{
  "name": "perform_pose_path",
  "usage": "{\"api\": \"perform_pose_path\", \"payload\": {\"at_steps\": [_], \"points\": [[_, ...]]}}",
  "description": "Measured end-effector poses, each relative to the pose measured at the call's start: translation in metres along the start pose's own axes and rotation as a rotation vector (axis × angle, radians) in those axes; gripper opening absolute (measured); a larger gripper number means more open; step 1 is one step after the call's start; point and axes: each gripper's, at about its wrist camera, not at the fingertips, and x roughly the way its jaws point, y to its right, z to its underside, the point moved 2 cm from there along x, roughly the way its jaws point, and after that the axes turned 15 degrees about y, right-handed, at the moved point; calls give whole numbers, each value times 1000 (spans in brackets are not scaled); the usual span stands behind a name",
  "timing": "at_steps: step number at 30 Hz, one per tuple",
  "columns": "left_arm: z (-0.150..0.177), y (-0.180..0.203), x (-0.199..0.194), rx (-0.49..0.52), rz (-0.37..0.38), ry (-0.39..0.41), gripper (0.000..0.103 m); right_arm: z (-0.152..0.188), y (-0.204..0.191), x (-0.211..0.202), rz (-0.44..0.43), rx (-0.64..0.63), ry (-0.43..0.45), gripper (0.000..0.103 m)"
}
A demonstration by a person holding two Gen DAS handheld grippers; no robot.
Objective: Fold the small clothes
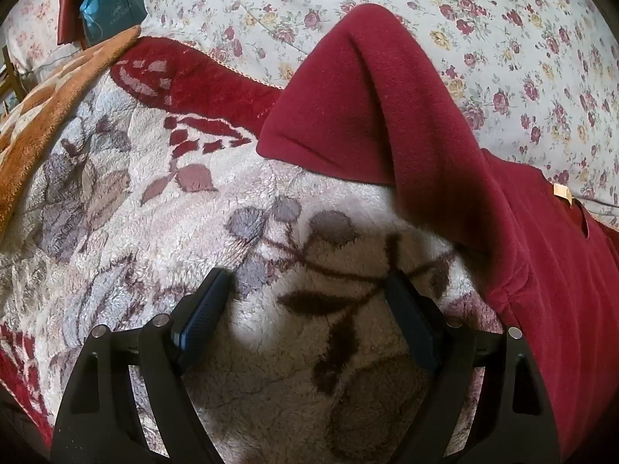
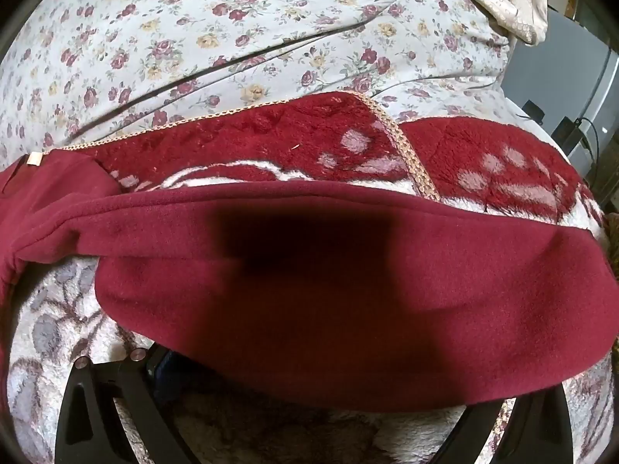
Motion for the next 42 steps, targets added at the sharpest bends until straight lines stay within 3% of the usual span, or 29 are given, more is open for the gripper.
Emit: {"api": "perform_pose_path", "payload": {"at_steps": [6, 13, 20, 28, 33, 42], "points": [[0, 0, 0, 1, -1, 0, 84, 0, 1, 1, 1, 0, 0, 103], [-1, 0, -6, -4, -12, -4, 84, -6, -10, -3, 79, 14, -42, 103], [-2, 3, -32, -12, 11, 21, 84, -28, -45, -67, -119, 197, 23, 103], [-9, 11, -77, 25, 93, 101, 84, -52, -136, -154, -370, 144, 29, 103], [-12, 13, -87, 30, 110, 119, 84, -58, -188, -197, -478, 86, 30, 103], [-13, 5, -84, 19, 94, 119, 84, -64, -276, -199, -586, 13, 18, 103]]}}
